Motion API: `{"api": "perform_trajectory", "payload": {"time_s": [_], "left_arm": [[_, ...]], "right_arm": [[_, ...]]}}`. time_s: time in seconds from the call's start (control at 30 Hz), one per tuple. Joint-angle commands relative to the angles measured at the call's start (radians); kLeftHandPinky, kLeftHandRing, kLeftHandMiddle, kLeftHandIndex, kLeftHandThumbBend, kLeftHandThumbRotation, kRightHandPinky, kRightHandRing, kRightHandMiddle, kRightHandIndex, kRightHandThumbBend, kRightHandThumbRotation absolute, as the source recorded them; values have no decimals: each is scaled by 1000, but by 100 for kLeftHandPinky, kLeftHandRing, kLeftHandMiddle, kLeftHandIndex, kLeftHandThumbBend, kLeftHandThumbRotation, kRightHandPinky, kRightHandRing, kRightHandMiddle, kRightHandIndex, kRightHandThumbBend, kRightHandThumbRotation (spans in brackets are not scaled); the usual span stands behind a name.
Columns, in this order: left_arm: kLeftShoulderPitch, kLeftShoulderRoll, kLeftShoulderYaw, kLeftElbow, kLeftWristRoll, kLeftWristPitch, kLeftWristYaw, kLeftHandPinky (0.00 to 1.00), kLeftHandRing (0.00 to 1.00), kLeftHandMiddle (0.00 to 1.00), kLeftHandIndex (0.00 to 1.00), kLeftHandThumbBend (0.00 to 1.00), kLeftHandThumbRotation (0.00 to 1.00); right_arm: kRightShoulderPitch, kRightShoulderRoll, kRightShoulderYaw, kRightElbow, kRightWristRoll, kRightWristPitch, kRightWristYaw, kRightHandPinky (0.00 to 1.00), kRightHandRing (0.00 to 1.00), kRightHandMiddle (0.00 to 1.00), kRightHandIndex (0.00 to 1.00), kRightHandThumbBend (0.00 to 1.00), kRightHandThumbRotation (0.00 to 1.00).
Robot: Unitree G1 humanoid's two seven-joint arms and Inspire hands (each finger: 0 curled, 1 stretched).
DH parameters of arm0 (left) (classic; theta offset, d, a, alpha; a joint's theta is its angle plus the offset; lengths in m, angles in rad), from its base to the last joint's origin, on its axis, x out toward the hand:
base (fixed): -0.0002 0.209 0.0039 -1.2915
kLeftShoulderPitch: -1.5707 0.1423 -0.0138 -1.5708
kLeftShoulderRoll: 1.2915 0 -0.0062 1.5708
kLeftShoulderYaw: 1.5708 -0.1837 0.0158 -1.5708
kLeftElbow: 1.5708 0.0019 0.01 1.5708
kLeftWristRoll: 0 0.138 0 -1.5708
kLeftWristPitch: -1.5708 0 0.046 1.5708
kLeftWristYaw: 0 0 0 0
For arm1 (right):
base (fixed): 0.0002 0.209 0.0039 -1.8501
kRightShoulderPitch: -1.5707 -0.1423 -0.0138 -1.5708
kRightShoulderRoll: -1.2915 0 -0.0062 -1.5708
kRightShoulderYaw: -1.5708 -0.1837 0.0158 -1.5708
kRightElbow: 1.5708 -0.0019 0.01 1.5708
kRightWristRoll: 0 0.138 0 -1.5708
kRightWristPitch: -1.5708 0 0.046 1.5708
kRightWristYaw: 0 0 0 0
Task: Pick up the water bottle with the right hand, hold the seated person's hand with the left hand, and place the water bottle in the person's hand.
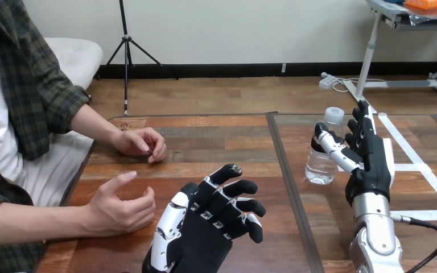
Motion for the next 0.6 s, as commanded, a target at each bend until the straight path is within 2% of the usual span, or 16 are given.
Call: {"api": "perform_trajectory", "payload": {"time_s": [0.0,0.33,0.43,0.57], "left_arm": [[-30,-58,14,-16,-5,-3,2,41,59,67,70,0,85],[-24,-61,9,-18,10,-17,4,41,59,67,70,0,85],[-20,-60,8,-23,-1,2,9,41,59,67,70,0,85],[-24,-60,8,-15,7,-14,-1,41,59,67,70,0,85]], "right_arm": [[-80,-12,0,-7,-9,-10,-2,100,100,100,100,45,0],[-79,-15,3,-6,-23,-8,-15,100,100,100,100,47,0],[-80,-15,2,-4,-23,-6,-13,100,100,100,100,47,0],[-80,-19,4,1,-26,-5,-8,100,100,100,100,47,0]]}}
